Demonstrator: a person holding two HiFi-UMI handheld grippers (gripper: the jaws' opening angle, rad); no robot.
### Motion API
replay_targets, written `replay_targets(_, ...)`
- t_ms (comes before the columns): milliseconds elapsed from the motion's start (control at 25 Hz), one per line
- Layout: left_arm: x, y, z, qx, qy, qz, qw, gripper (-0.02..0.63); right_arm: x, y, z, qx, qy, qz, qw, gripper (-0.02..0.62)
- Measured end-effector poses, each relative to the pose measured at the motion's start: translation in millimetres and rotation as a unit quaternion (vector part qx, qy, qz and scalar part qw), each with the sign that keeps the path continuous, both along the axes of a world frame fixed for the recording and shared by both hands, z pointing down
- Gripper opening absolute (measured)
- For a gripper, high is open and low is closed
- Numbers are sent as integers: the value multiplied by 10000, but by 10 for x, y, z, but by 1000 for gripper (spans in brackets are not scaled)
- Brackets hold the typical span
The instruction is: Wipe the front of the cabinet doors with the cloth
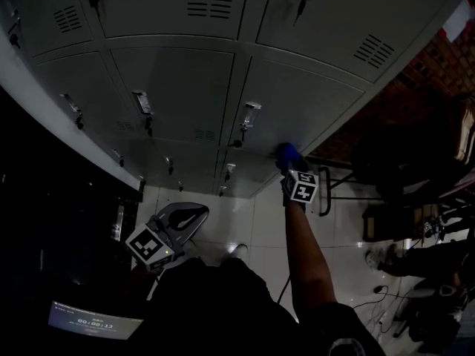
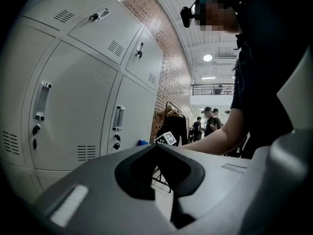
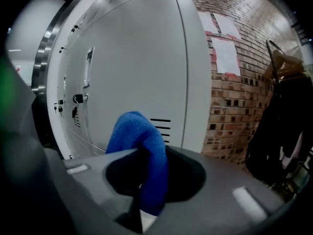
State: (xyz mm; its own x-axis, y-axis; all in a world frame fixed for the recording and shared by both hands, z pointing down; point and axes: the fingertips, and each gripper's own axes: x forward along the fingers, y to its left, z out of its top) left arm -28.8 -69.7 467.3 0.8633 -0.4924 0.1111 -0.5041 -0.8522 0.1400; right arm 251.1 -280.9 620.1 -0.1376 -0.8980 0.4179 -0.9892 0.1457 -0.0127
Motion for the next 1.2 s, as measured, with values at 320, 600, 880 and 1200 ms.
replay_targets(320, 111, 28, 6, 57, 0, 137, 9999, 3, 571, 104, -4, 4, -11, 602, 9982, 69)
replay_targets(600, 61, -51, -21, 107, 125, 73, 9998, 3, -12, 427, -547, 697, -166, -456, 9964, 69)
replay_targets(880, -41, -211, -134, 356, 129, 29, 9993, 3, -1132, 1060, -1264, 1148, -510, -2273, 9657, 69)
replay_targets(1200, -65, -271, -157, 420, 168, 30, 9990, 3, -1839, 1739, -1747, 1250, -1155, -3308, 9282, 69)
